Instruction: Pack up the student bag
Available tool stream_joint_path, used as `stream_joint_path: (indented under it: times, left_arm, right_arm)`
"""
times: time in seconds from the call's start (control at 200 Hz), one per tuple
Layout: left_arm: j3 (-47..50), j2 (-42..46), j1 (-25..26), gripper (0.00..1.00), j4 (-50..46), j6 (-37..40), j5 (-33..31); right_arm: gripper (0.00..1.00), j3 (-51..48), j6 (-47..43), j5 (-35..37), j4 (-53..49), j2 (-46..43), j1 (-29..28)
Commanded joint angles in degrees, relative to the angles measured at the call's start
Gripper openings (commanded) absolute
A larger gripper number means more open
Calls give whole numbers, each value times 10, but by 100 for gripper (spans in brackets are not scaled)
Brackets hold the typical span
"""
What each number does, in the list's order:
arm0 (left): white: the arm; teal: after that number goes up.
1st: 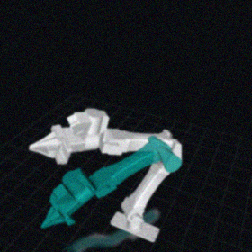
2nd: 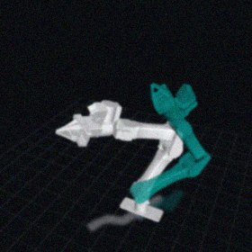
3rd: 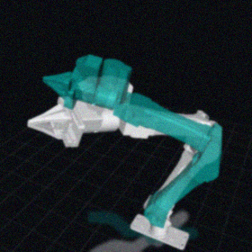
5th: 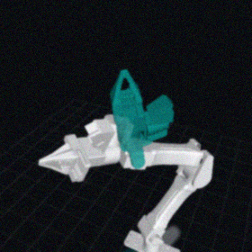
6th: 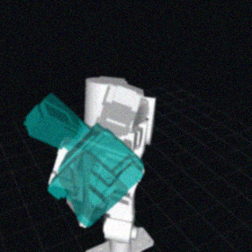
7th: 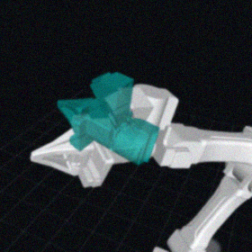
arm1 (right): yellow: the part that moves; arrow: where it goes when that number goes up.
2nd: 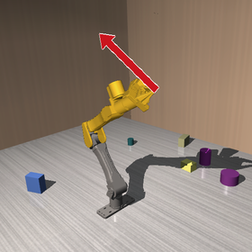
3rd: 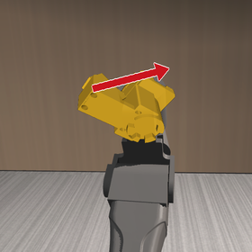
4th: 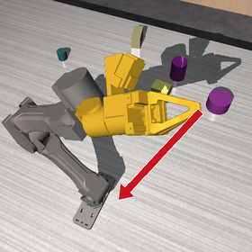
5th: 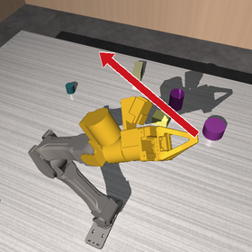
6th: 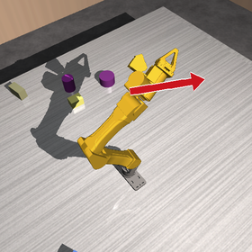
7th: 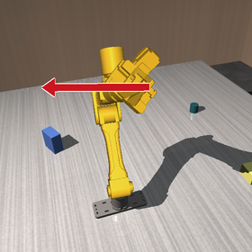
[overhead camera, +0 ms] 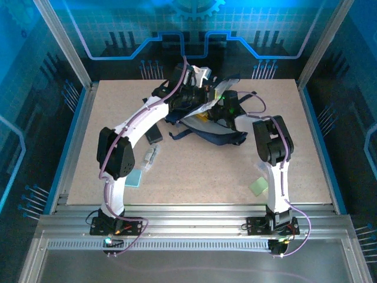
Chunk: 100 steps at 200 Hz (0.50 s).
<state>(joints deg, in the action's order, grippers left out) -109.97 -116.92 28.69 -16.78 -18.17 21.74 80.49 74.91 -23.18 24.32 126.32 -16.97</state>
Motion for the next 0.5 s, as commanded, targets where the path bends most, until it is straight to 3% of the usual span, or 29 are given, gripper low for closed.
stream_joint_path:
  times: [0.0, 0.225, 0.495]
  left_arm:
    - [3, 42, 7, 0, 69, -21, 6]
    - [-11, 15, 6, 0, 80, -39, 9]
    - [-11, -1, 14, 0, 87, -53, 9]
  right_arm:
    - [62, -45, -31, 6, -39, -51, 15]
    - [71, -154, -105, -9, -134, -180, 69]
    - [75, -192, -316, 60, -406, -376, 129]
